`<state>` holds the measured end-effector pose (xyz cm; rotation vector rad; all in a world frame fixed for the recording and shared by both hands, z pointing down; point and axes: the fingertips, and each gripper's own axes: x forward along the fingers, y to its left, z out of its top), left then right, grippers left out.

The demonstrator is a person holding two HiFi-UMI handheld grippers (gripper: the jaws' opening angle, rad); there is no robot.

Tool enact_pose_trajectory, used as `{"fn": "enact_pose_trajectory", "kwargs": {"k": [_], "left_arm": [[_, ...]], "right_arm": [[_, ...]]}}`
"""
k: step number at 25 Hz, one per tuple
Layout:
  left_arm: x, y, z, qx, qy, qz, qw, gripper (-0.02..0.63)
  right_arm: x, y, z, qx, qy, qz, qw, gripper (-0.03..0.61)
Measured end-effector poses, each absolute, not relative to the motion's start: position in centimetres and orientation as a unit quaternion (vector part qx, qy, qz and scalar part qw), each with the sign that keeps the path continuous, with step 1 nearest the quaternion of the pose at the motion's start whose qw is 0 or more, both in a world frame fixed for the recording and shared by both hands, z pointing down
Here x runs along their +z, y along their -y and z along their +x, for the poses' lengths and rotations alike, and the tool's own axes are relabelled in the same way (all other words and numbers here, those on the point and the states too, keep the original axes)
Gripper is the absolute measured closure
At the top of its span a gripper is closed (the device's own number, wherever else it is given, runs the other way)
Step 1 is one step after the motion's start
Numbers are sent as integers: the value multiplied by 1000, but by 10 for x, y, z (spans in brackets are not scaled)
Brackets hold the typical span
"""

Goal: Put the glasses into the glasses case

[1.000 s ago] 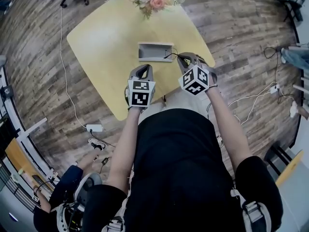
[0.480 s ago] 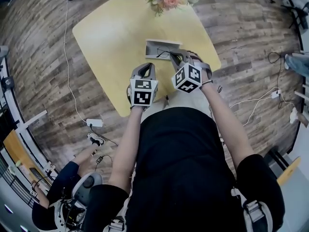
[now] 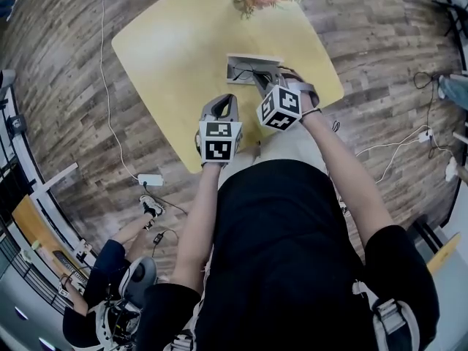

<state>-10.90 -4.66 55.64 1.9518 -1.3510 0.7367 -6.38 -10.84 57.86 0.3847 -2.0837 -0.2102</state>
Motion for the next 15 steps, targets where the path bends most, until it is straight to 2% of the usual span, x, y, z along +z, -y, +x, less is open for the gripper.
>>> {"fn": "enact_pose_trajectory", "kwargs": {"k": [15], "left_arm": [[562, 24, -125, 287, 525, 728, 335, 589]], "right_arm": [[603, 120, -81, -117, 845, 140, 502, 549]]}}
